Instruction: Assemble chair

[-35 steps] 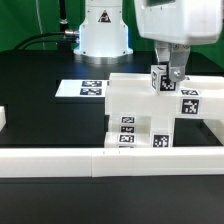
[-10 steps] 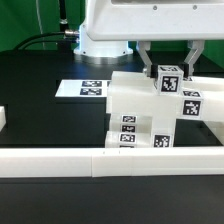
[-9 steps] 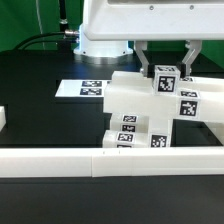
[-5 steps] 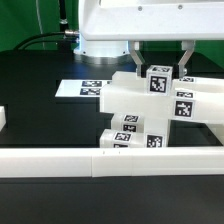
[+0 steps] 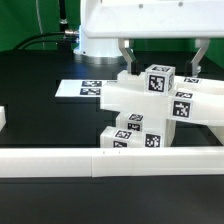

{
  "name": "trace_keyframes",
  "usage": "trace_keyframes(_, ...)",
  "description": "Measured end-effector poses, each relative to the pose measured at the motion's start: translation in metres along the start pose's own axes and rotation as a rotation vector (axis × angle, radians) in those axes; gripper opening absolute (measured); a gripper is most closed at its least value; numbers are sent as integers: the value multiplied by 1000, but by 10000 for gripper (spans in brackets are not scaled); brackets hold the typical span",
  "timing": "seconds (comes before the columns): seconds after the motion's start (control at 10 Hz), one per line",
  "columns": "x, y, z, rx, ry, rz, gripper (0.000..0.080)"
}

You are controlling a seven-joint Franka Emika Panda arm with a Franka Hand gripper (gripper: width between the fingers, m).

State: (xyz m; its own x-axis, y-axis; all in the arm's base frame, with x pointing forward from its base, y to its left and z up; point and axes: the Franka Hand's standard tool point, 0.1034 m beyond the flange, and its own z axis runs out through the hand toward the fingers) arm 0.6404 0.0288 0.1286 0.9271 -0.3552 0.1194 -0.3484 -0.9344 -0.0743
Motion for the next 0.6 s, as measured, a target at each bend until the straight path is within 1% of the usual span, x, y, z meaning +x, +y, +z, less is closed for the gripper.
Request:
trace_keyframes(0.1, -5, -1, -6, 6, 1, -75, 634)
trace_keyframes(0.2, -8, -3, -11, 11, 1, -106, 634)
trace_keyframes(0.3, -8, -2, -10, 9, 0, -102, 647)
trace_keyframes(0.6, -8, -1, -8, 8, -2, -102, 648)
